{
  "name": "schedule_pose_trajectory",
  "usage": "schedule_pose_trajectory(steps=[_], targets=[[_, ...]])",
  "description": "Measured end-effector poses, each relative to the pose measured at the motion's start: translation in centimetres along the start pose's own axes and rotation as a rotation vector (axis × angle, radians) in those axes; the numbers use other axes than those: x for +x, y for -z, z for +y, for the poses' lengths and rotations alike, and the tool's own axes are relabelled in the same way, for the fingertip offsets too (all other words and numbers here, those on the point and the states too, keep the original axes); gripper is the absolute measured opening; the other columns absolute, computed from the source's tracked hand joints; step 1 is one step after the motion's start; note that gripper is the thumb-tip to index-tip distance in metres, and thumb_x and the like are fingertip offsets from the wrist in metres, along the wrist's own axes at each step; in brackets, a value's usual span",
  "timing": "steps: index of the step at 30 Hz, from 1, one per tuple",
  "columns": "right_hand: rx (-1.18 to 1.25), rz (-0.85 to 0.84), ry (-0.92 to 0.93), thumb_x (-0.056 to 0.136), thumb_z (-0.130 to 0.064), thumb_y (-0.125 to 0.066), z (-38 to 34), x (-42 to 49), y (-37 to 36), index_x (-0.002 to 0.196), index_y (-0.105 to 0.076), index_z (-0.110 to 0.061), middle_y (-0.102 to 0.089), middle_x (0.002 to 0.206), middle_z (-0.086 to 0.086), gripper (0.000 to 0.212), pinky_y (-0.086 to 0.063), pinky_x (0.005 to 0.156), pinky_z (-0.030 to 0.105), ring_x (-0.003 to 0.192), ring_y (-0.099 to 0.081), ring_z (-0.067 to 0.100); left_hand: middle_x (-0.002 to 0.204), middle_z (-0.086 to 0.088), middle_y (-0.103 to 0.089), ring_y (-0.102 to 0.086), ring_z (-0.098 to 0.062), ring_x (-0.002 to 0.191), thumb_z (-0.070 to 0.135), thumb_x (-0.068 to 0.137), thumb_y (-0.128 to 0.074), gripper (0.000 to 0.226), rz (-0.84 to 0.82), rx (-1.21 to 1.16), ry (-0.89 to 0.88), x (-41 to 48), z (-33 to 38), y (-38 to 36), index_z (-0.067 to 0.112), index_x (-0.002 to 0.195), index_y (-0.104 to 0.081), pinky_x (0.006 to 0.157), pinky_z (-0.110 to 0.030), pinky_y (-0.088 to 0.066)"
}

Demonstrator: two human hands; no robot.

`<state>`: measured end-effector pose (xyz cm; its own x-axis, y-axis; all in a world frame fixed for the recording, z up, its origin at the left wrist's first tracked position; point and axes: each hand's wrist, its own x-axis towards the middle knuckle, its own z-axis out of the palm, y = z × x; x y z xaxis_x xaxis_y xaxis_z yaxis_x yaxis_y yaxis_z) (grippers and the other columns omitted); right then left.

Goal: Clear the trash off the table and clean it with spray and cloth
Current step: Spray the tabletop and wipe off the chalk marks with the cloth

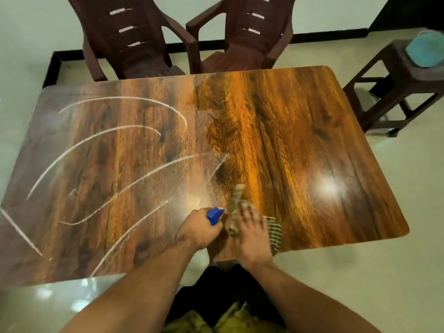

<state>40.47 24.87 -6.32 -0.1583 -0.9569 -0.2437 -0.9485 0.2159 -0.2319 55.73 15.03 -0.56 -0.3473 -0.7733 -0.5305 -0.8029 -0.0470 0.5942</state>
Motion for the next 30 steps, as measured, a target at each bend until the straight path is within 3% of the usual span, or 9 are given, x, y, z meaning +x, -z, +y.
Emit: schedule_pose_trajectory(steps=[3, 6, 11, 15, 17, 21, 25, 28, 30], targets=[[-0.010, -0.209, 0.454, 0.091, -0.036, -0.037, -0.7, -1.4, -0.4, 0.156, -0.026, -0.023, -0.015, 0.166, 0.002, 0.068, 0.006, 0.124, 0.047, 0.153, 0.007, 0.019, 0.075, -0.002, -0.066, -0.064, -0.023, 0.070, 0.031, 0.084, -0.058, 0.012, 0.000, 0.038, 0.007, -1.2, 0.1, -0.5, 0.022, 0.076, -0.057, 0.065, -0.034, -0.052], [-0.047, -0.216, 0.604, 0.086, -0.038, -0.035, 4.1, -1.9, 0.2, 0.157, -0.025, -0.030, -0.011, 0.166, -0.006, 0.072, 0.006, 0.122, 0.046, 0.154, 0.002, 0.018, 0.074, -0.002, -0.066, -0.062, -0.023, 0.069, 0.033, 0.085, -0.059, 0.015, -0.033, 0.058, 0.032, -2.5, 0.1, -1.3, 0.021, 0.076, -0.057, 0.064, -0.036, -0.051], [0.027, 0.032, -0.060, 0.092, -0.045, -0.032, 11.9, -4.1, 1.2, 0.159, -0.019, -0.031, -0.009, 0.167, -0.005, 0.069, -0.005, 0.124, 0.050, 0.155, -0.006, 0.021, 0.069, 0.001, -0.058, -0.052, -0.015, 0.061, 0.037, 0.089, -0.058, 0.021, -0.077, 0.112, 0.044, -4.6, -0.6, -3.0, 0.024, 0.073, -0.051, 0.054, -0.029, -0.040], [0.126, 0.107, -0.475, 0.093, -0.036, -0.051, 6.2, -1.6, 0.7, 0.159, -0.021, -0.020, -0.012, 0.167, 0.005, 0.074, -0.008, 0.122, 0.057, 0.154, -0.005, 0.028, 0.069, -0.004, -0.060, -0.055, -0.018, 0.061, 0.036, 0.090, -0.057, 0.023, -0.007, 0.125, 0.107, -6.2, -1.3, -3.4, 0.018, 0.076, -0.055, 0.057, -0.034, -0.044], [0.151, 0.078, -0.487, 0.095, -0.039, -0.051, 2.6, -0.4, 0.3, 0.160, -0.014, -0.018, -0.004, 0.168, 0.009, 0.078, -0.003, 0.121, 0.059, 0.154, 0.001, 0.032, 0.071, -0.003, -0.063, -0.059, -0.019, 0.064, 0.038, 0.091, -0.056, 0.023, 0.072, 0.084, 0.149, -6.7, -1.7, -3.0, 0.018, 0.079, -0.057, 0.060, -0.034, -0.048], [0.005, -0.087, 0.219, 0.098, -0.039, -0.043, -3.9, -0.1, -1.3, 0.160, -0.010, -0.021, 0.006, 0.166, 0.006, 0.073, 0.008, 0.121, 0.055, 0.154, 0.007, 0.031, 0.061, 0.004, -0.056, -0.058, -0.020, 0.059, 0.035, 0.090, -0.063, 0.028, 0.232, -0.017, 0.229, -7.5, -2.8, -1.1, 0.022, 0.069, -0.052, 0.057, -0.031, -0.046], [-0.104, -0.280, 0.914, 0.093, -0.038, -0.047, -5.9, -0.8, -2.7, 0.157, -0.023, -0.027, -0.018, 0.166, 0.002, 0.070, 0.008, 0.122, 0.052, 0.154, -0.001, 0.027, 0.057, 0.005, -0.053, -0.053, -0.021, 0.056, 0.027, 0.089, -0.063, 0.030, 0.286, -0.022, 0.255, -7.5, -3.4, 1.1, 0.023, 0.064, -0.049, 0.055, -0.030, -0.039], [-0.160, -0.309, 1.147, 0.089, -0.038, -0.050, -3.1, 1.4, -2.0, 0.155, -0.031, -0.029, -0.021, 0.165, 0.000, 0.070, 0.003, 0.122, 0.050, 0.154, -0.007, 0.022, 0.061, 0.005, -0.053, -0.051, -0.013, 0.056, 0.030, 0.091, -0.061, 0.027, 0.292, 0.048, 0.227, -6.8, -3.8, 2.5, 0.024, 0.068, -0.048, 0.053, -0.028, -0.036], [-0.158, -0.288, 1.041, 0.088, -0.038, -0.042, -1.8, 3.4, -0.3, 0.156, -0.027, -0.032, -0.014, 0.166, -0.003, 0.070, 0.004, 0.122, 0.046, 0.154, -0.003, 0.018, 0.068, 0.003, -0.059, -0.059, -0.017, 0.064, 0.035, 0.091, -0.061, 0.018, 0.260, 0.032, 0.196, -6.1, -4.7, 3.4, 0.023, 0.079, -0.055, 0.059, -0.030, -0.044]])
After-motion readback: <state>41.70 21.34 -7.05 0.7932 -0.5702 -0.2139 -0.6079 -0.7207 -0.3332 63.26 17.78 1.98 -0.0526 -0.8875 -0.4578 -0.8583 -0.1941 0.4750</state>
